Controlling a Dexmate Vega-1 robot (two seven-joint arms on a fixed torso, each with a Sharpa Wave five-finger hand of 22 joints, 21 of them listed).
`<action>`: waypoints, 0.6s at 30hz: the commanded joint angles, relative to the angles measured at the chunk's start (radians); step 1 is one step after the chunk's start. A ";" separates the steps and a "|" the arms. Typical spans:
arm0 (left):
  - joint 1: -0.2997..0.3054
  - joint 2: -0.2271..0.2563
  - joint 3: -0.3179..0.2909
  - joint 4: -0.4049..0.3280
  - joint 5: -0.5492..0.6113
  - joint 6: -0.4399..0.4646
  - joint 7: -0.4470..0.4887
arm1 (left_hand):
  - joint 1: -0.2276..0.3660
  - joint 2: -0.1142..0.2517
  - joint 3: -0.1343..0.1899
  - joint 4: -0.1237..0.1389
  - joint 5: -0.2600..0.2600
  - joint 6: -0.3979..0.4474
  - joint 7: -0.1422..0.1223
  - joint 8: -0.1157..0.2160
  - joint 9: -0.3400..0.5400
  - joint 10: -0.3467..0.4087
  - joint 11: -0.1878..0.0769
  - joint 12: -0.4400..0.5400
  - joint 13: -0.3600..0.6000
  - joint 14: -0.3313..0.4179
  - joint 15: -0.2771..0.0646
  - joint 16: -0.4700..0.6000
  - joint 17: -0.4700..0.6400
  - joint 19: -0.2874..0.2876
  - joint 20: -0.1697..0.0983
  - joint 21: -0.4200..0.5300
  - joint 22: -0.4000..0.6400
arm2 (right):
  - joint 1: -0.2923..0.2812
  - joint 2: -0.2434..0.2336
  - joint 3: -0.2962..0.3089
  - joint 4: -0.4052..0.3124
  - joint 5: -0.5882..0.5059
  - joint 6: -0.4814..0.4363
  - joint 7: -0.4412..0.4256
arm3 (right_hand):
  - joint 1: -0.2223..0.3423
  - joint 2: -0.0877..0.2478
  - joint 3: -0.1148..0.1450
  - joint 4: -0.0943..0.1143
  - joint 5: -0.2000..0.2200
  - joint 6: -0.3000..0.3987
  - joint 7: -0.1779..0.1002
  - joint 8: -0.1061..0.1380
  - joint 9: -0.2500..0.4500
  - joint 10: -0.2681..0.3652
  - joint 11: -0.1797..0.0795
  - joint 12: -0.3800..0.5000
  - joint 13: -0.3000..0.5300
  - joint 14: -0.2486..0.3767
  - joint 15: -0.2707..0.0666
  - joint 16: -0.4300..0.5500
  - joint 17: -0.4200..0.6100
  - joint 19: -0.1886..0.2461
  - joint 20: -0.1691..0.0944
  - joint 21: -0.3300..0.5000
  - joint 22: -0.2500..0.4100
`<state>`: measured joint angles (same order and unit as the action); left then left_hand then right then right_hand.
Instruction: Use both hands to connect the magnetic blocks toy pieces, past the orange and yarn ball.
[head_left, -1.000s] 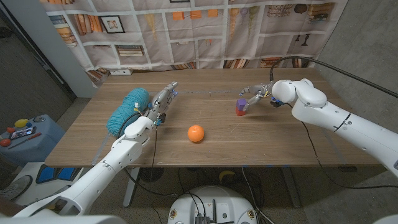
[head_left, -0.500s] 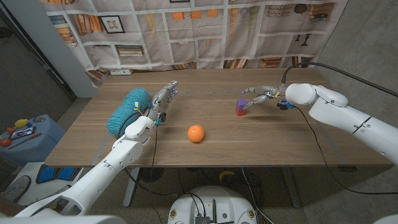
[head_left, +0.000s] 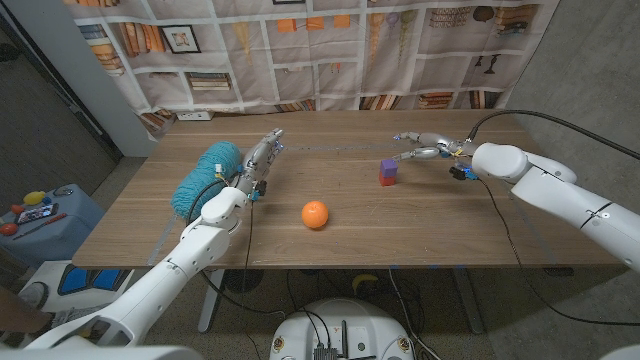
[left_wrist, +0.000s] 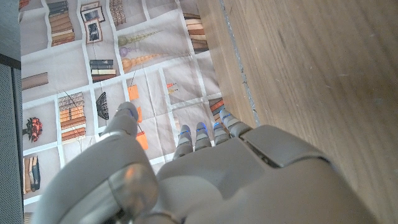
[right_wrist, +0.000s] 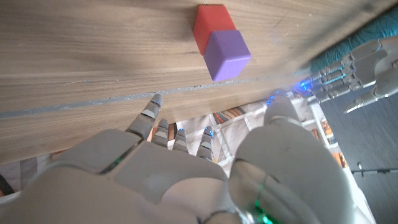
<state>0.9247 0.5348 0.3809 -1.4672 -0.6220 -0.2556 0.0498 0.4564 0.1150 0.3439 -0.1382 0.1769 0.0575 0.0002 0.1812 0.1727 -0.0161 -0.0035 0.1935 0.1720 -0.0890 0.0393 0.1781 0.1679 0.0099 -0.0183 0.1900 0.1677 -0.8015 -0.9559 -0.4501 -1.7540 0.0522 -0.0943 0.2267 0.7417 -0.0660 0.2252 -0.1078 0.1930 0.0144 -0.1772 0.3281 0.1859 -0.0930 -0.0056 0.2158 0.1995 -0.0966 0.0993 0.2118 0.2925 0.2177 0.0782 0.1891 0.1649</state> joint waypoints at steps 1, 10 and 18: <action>0.011 0.016 -0.009 -0.002 0.014 -0.016 0.002 | -0.002 0.014 0.003 0.005 0.001 0.007 0.001 0.004 0.002 0.007 0.000 0.009 0.004 0.003 -0.001 0.005 0.000 0.006 -0.002 0.007 0.003 | -0.062 0.049 0.032 0.069 0.126 0.099 -0.126 | -0.017 0.005 -0.005 0.007 0.002 -0.009 -0.001 -0.016 -0.001 0.007 -0.004 0.004 -0.003 0.001 -0.019 0.007 -0.004 0.001 -0.015 0.001 0.002; 0.056 0.030 -0.022 -0.034 0.018 -0.026 0.026 | -0.013 0.026 0.006 0.012 0.002 -0.003 0.001 0.000 0.002 0.011 -0.002 0.009 0.004 0.005 -0.005 0.004 0.002 0.006 -0.005 0.006 0.003 | -0.103 0.107 0.051 0.146 0.239 0.191 -0.159 | -0.057 0.022 -0.012 0.024 -0.004 -0.025 0.013 -0.039 -0.004 0.031 -0.021 0.003 -0.009 0.011 -0.023 0.007 -0.015 -0.008 -0.022 -0.004 0.001; 0.053 0.006 -0.019 0.011 0.013 -0.072 0.004 | -0.045 0.040 0.007 0.027 0.004 -0.022 -0.002 -0.005 0.002 -0.021 -0.009 -0.006 0.003 -0.024 -0.007 -0.005 0.004 -0.023 -0.011 -0.006 0.003 | -0.107 0.149 0.046 0.197 0.295 0.232 -0.168 | -0.087 0.049 -0.011 0.038 -0.008 0.000 0.035 -0.045 -0.006 0.057 -0.020 0.003 -0.013 0.032 -0.041 0.013 -0.025 0.009 -0.040 0.001 0.001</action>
<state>0.9663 0.5566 0.3646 -1.4876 -0.6078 -0.2840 0.0660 0.4186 0.1528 0.3482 -0.1148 0.1769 0.0390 -0.0001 0.1772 0.1727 -0.0234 -0.0103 0.1932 0.1722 -0.0990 0.0309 0.1746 0.1702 -0.0036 -0.0269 0.1900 0.1678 -0.8873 -0.8649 -0.4074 -1.6299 0.2517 0.0683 0.0890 0.6569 -0.0227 0.2128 -0.0783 0.1885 0.0077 -0.1435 0.2843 0.1766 -0.0443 -0.0249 0.2158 0.1858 -0.0696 0.0623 0.2196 0.2689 0.2230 0.0478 0.1891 0.1629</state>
